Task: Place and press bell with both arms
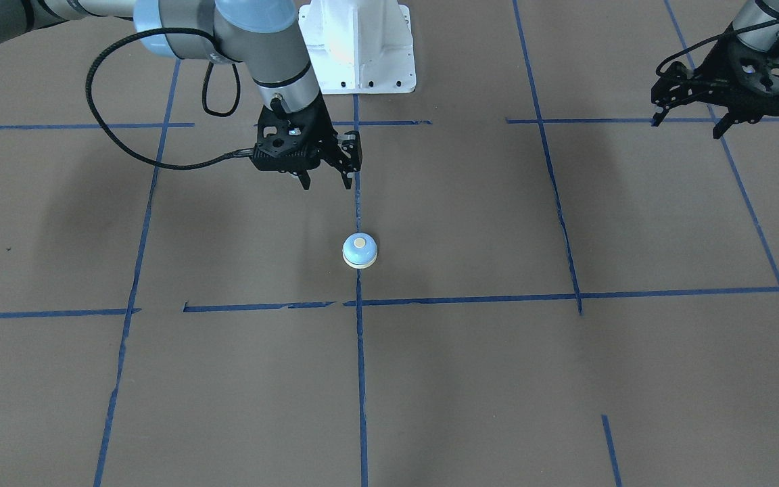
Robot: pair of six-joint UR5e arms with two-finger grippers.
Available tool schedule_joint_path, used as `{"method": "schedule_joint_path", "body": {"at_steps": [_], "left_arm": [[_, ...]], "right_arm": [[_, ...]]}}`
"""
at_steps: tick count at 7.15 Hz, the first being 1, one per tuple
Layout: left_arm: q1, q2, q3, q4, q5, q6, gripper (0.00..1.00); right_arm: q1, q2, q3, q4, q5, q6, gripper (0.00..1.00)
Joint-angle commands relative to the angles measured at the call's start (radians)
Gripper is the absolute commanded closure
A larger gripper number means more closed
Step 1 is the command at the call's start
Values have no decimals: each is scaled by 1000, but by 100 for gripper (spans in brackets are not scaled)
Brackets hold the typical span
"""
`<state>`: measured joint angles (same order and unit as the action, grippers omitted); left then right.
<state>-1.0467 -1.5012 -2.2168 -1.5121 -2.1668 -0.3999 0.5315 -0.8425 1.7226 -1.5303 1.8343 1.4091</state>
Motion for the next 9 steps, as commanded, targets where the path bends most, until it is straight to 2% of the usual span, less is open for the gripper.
{"method": "schedule_joint_path", "body": {"at_steps": [1,4,7,9], "left_arm": [[-3,4,-1,0,-1,1,0],[-3,4,5,0,-1,-2,0],[-3,16,2,-8,-10,0,0],[-3,18,3,-8,-21,-4,0]], "right_arm": [[-7,132,-188,2,-3,40,100],[7,148,-276,6,-3,39,100],[7,152,-310,10,-3,36,100],[7,161,-368,97,-4,40,100]]}}
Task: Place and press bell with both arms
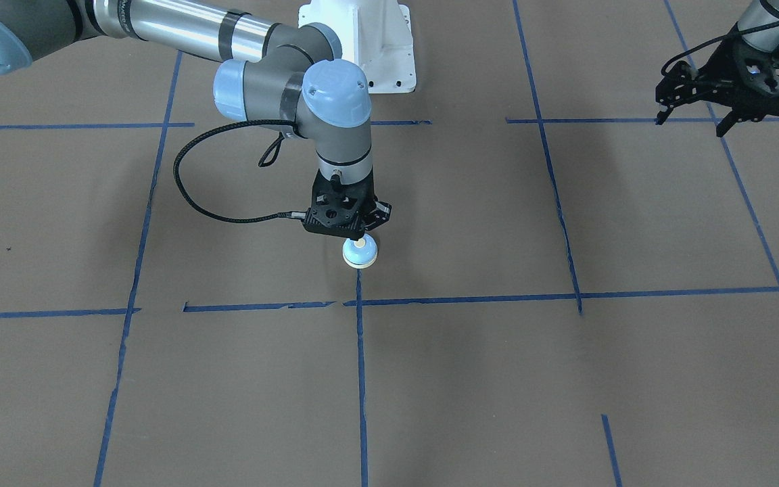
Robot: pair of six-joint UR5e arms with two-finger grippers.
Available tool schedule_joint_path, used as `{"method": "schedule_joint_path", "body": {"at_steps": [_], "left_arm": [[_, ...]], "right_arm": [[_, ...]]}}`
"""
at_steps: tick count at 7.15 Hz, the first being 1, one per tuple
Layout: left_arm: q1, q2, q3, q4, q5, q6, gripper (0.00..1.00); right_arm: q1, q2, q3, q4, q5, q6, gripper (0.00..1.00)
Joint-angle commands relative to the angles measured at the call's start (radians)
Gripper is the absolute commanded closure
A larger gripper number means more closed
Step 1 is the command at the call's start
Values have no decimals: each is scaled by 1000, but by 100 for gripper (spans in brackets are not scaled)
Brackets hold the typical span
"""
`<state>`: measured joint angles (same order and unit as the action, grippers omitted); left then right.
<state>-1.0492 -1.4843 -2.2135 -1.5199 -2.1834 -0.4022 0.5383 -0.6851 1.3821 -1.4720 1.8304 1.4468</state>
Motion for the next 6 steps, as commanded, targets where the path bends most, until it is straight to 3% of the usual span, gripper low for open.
{"method": "schedule_joint_path", "body": {"at_steps": [1,6], "left_arm": [[0,-1,-2,0,-6,-3,0],[0,2,-6,1,-4,-3,0]], "right_arm": [[0,4,-29,39,0,3,100],[-3,24,-74,42,3,0,100]]}}
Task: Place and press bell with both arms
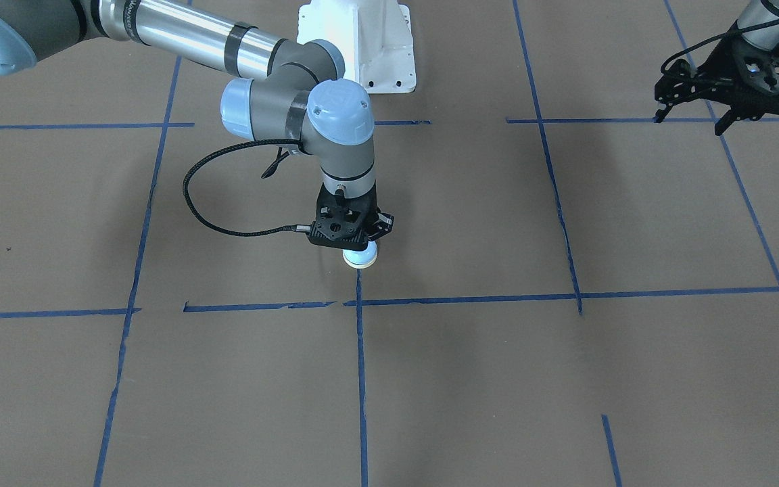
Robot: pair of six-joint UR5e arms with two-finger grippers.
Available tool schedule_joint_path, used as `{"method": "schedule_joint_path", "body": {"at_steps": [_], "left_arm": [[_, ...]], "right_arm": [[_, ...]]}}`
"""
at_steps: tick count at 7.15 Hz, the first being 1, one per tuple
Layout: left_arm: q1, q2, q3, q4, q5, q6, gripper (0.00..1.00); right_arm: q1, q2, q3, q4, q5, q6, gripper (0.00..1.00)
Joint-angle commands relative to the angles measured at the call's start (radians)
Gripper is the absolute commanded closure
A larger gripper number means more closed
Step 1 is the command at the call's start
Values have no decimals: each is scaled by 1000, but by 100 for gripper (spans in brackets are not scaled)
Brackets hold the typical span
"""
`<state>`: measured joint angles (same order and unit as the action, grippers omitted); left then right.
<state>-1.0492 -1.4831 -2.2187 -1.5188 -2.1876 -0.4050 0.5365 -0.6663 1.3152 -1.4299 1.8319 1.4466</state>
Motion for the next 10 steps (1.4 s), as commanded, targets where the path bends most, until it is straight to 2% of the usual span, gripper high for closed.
{"method": "schedule_joint_path", "body": {"at_steps": [1,3,4,5,6,7,8,9,10], "left_arm": [[0,12,-2,-1,0,0,0],[0,12,-2,-1,0,0,0],[0,12,-1,-1,0,0,0],[0,12,1,-1,0,3,0],[0,15,2,-1,-1,11,0],[0,15,10,-4,-1,27,0],[-3,18,16,-1,-1,113,0],[-47,36,27,5,-7,170,0],[-139,62,57,11,-56,289,0]], "right_arm": [[-1,5,-7,2,1,0,100],[0,28,-4,0,6,1,100],[40,33,62,-50,117,1,100],[72,-60,198,-79,166,-5,100],[104,-178,334,-78,179,-15,100],[161,-296,474,-81,243,-58,96],[210,-452,621,-78,294,-146,1],[251,-583,736,-80,296,-167,0],[316,-711,790,-73,312,-299,0]]}}
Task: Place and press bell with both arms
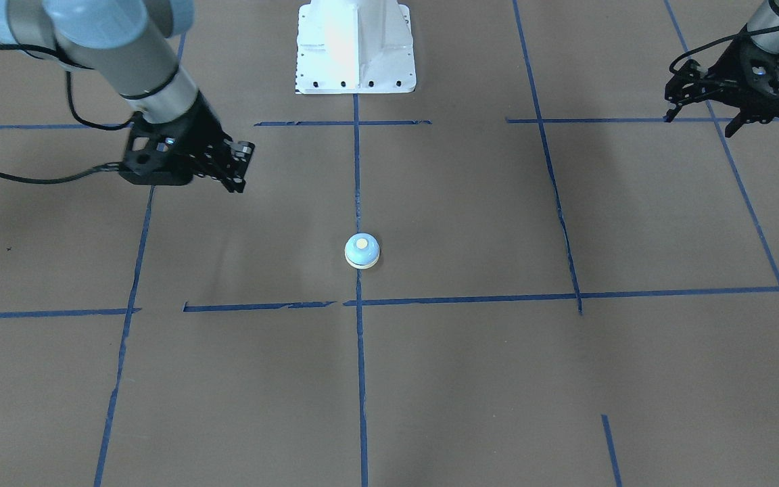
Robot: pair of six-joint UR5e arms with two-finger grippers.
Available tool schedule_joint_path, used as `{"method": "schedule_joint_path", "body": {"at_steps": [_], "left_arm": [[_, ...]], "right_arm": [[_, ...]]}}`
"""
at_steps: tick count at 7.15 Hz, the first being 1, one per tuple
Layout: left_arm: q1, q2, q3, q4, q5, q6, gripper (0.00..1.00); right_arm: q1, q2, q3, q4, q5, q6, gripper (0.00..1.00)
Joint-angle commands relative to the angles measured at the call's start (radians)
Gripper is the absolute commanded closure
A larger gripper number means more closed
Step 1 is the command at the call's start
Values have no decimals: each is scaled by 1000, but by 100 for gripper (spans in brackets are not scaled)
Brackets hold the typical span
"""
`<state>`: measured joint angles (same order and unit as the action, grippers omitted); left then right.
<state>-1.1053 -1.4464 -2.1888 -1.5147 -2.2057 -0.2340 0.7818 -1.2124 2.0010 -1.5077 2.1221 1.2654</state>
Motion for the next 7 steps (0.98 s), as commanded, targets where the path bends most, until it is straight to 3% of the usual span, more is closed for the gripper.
{"method": "schedule_joint_path", "body": {"at_steps": [1,3,5,7], "left_arm": [[-187,37,96,7,-99,275,0],[-345,57,238,4,-138,500,0],[-437,89,294,2,-144,548,0],[-513,168,278,-7,-227,539,0]], "right_arm": [[164,-282,119,6,44,-337,0],[363,-456,114,6,189,-647,0],[531,-602,98,-5,200,-965,0],[648,-680,36,-5,199,-1202,0]]}}
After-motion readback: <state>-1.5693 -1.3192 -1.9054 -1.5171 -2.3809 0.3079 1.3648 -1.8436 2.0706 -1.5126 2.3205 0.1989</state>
